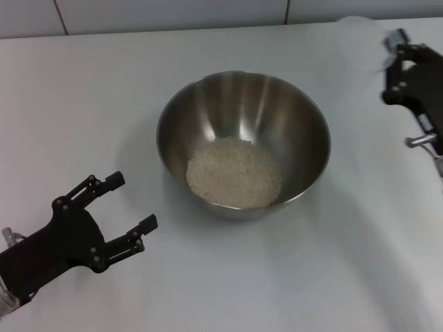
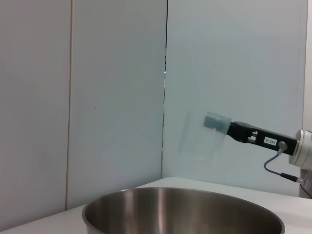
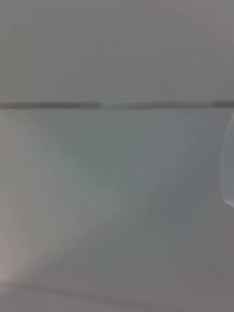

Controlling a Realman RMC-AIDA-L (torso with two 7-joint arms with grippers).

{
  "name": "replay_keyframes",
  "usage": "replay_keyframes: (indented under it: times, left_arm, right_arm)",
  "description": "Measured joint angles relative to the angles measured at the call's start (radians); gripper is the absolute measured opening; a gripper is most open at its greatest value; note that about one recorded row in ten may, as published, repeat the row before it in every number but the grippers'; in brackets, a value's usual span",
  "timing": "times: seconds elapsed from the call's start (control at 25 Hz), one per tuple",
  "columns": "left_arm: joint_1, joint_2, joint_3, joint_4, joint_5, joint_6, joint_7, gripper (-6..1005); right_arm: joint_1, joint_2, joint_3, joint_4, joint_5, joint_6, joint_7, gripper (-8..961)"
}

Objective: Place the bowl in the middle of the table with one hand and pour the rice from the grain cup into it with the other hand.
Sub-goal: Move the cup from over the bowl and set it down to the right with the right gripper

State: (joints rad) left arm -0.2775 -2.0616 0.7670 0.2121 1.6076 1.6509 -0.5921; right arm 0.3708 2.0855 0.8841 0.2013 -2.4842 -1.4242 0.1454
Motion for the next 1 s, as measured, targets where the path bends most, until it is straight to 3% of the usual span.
replay_keyframes:
  times: [0.2, 0.52, 1.0]
  left_arm:
    - [0.001, 0.001, 0.008, 0.004, 0.001, 0.006, 0.003, 869]
    - [0.005, 0.002, 0.013, 0.005, 0.002, 0.007, 0.006, 869]
    - [0.01, 0.002, 0.014, 0.002, 0.002, 0.013, 0.009, 869]
  right_arm:
    - [-0.006, 0.002, 0.069, -0.053, 0.0, 0.015, -0.046, 32]
    - [-0.001, 0.002, 0.078, -0.064, 0.0, 0.05, -0.05, 34]
    - [0.054, 0.003, 0.069, -0.09, -0.002, 0.266, -0.059, 37]
